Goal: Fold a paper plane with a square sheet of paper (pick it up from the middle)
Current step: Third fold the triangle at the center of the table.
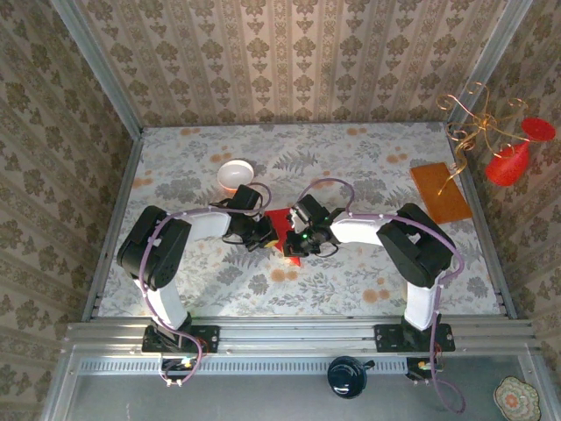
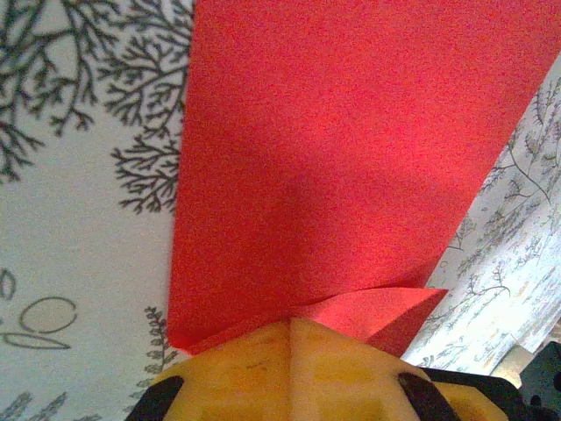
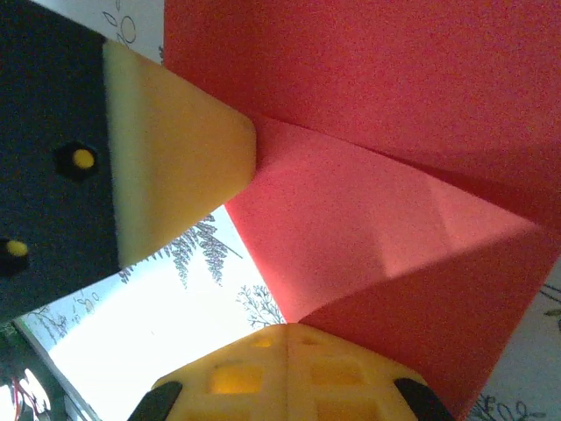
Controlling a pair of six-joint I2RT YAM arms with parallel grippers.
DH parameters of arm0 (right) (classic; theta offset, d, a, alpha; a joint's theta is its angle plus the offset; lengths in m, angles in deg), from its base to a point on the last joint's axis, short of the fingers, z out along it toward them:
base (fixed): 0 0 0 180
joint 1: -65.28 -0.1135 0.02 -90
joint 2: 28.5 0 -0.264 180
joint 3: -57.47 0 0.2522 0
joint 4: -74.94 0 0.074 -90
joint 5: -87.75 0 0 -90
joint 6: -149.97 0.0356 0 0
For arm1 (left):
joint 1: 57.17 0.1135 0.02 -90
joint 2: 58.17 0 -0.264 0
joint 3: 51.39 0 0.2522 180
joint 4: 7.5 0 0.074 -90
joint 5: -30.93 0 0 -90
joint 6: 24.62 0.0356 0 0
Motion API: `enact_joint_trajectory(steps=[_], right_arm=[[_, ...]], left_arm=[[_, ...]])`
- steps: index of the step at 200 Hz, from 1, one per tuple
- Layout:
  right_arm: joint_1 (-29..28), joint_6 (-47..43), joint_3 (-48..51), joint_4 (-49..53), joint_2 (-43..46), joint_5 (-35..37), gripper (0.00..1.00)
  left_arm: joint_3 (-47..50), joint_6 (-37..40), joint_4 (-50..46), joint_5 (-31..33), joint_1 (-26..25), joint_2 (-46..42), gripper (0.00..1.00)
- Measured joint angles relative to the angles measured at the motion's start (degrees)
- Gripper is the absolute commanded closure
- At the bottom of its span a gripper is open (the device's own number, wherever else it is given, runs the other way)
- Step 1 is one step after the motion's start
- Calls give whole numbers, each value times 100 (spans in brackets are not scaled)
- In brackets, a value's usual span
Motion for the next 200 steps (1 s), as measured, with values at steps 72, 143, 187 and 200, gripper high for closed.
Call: enact_joint_trajectory(steps=[72, 143, 187, 200], right_arm=[[0, -146, 2, 264, 125, -11, 93], [15, -262, 46, 411, 76, -9, 94], [105, -203, 496, -223, 181, -297, 94], [125, -170, 732, -505, 286, -321, 94]], left_arm=[[2, 96, 9, -79, 42, 28, 94], [2, 142, 22, -186, 85, 72, 94], [39, 243, 63, -289, 146, 87, 94], [66, 264, 101, -334, 162, 87, 94]])
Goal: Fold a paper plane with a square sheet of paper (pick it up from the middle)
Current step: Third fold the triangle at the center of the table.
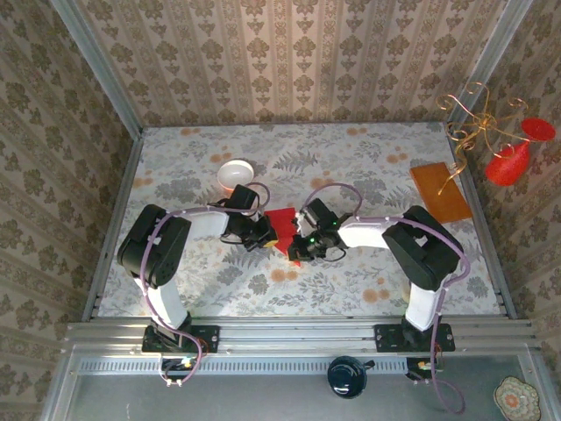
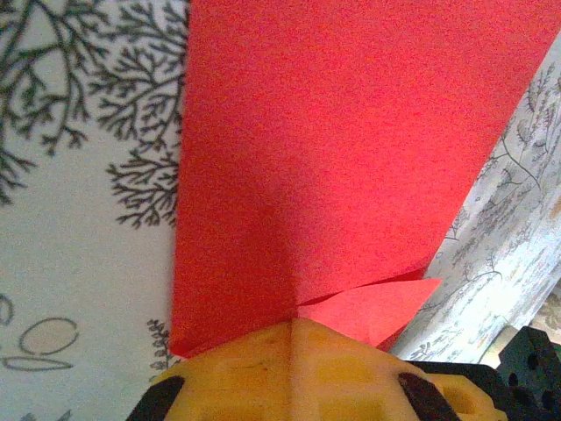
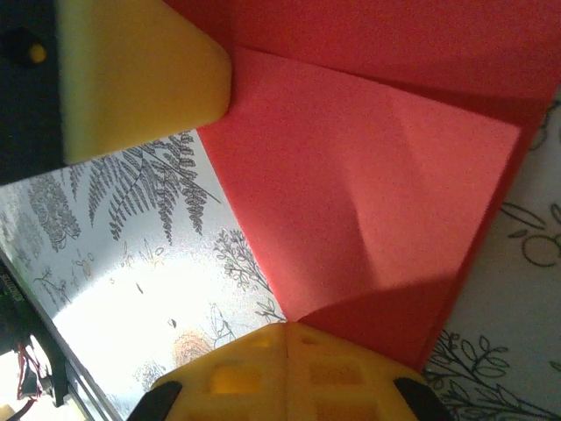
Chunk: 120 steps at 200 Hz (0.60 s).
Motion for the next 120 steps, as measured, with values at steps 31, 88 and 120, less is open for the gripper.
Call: enact_joint_trajectory(steps=[31, 88, 120], right_arm=[[70, 7, 680, -269, 494, -39, 93], [278, 66, 1307, 39, 1342, -114, 92], [260, 116, 754, 157, 1464, 22, 94]], left_arm=[[0, 22, 17, -81, 31, 26, 94], [-17, 22, 17, -129, 46, 37, 94], [-57, 24, -42, -127, 44, 37, 94]])
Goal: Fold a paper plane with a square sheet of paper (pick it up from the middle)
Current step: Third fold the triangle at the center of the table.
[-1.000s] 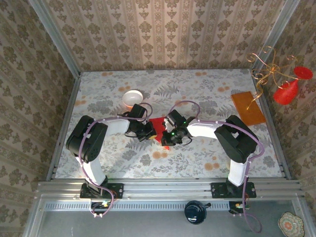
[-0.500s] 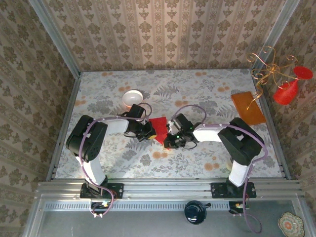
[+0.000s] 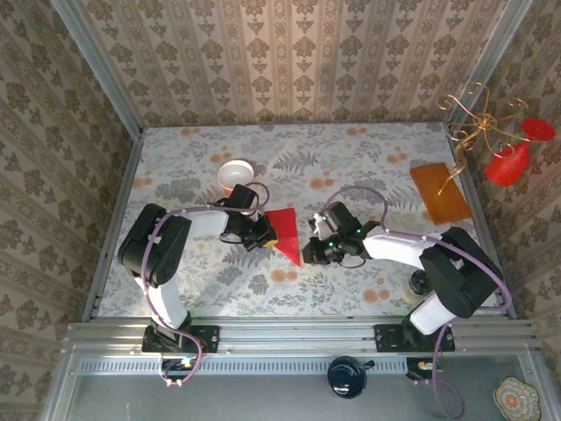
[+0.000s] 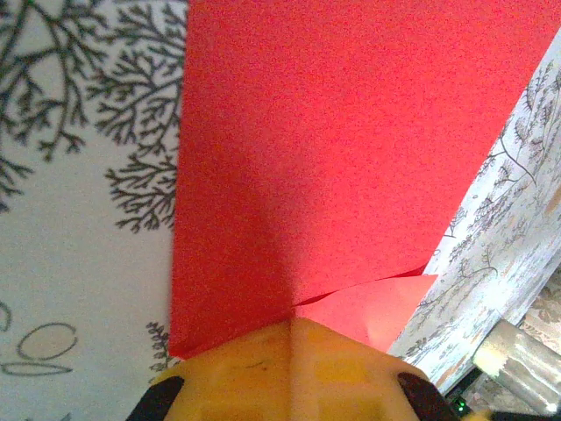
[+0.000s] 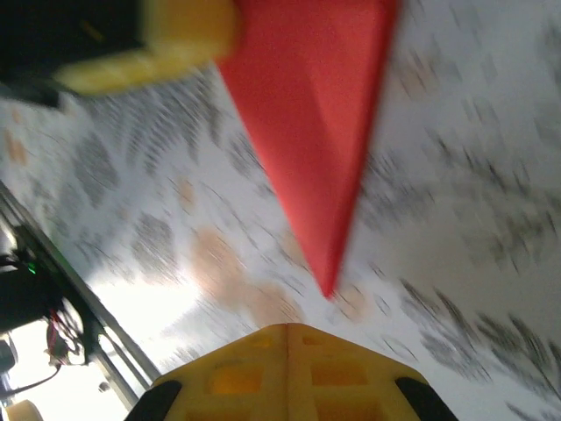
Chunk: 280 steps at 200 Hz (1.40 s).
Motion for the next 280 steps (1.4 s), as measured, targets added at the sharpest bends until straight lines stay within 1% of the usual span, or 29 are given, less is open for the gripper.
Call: enact_joint_trajectory(steps=[20, 38, 61, 85, 109, 127, 184, 225, 280], right_arm=[[-37, 63, -514, -50, -319, 122, 96], [-109, 101, -778, -96, -702, 192, 97], [-177, 107, -866, -66, -1084, 280, 99], [-197, 122, -866, 63, -1270, 426, 100], [-197, 127, -866, 114, -1340, 485, 100], [-197, 127, -866, 125, -1340, 509, 100], [-197, 269, -874, 131, -1351, 529, 100], [-197, 361, -876, 144, -1351, 529, 100], [-197, 385, -879, 149, -1353, 531, 100]], left_arm=[[-24, -2, -31, 37, -22, 0, 94], [-33, -2, -39, 42, -28, 0, 94], [-79, -2, -111, 87, -61, 4, 93], [-175, 57, -269, 179, -103, 11, 93], [-216, 155, -302, 269, -136, 9, 93], [-160, 249, -125, 315, -179, -37, 93], [166, 450, 586, 382, -483, -680, 93], [496, 409, 876, 363, -664, -623, 93], [509, 321, 1001, 365, -774, -361, 93]])
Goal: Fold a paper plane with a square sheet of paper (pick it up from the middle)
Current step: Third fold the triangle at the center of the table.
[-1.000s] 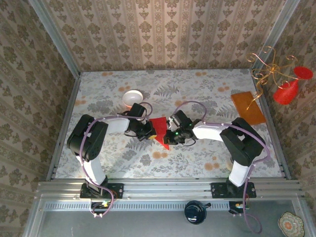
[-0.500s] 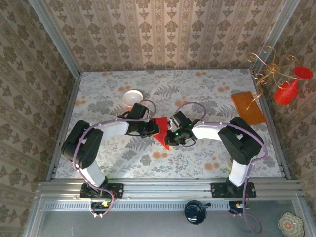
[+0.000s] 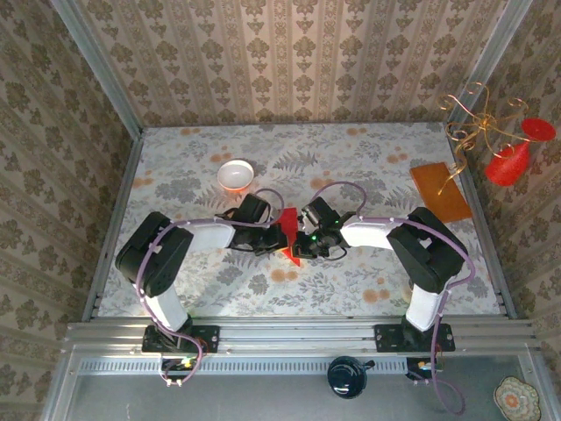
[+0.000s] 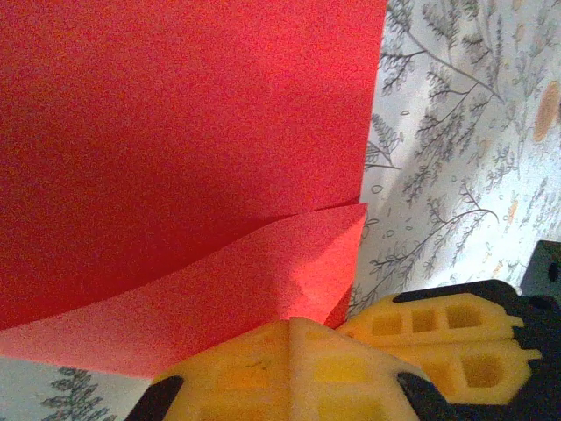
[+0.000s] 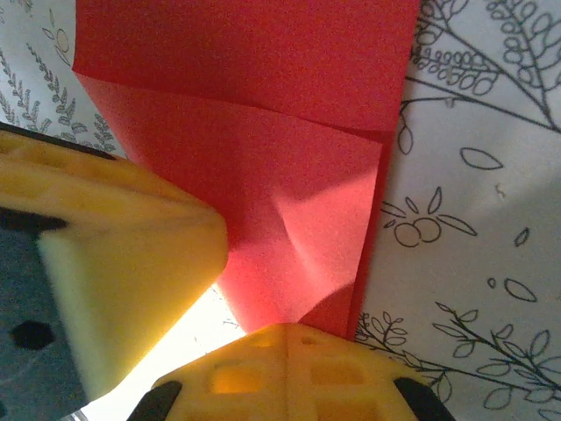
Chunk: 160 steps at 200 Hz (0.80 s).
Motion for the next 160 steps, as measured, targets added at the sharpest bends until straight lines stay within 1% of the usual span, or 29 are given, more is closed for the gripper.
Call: enact_joint_trajectory(steps=[57, 97, 130, 160], right_arm=[[0, 22, -2, 31, -13, 9, 100], [0, 87, -57, 170, -37, 68, 100], [0, 151, -63, 212, -52, 90, 100], [0, 195, -4, 155, -31, 87, 100]], left_arm=[[52, -28, 90, 68, 26, 83, 94], [326, 20, 551, -210, 234, 81, 94], [671, 186, 1078, -595, 728, 59, 93], [828, 323, 1259, -870, 1495, 31, 93]])
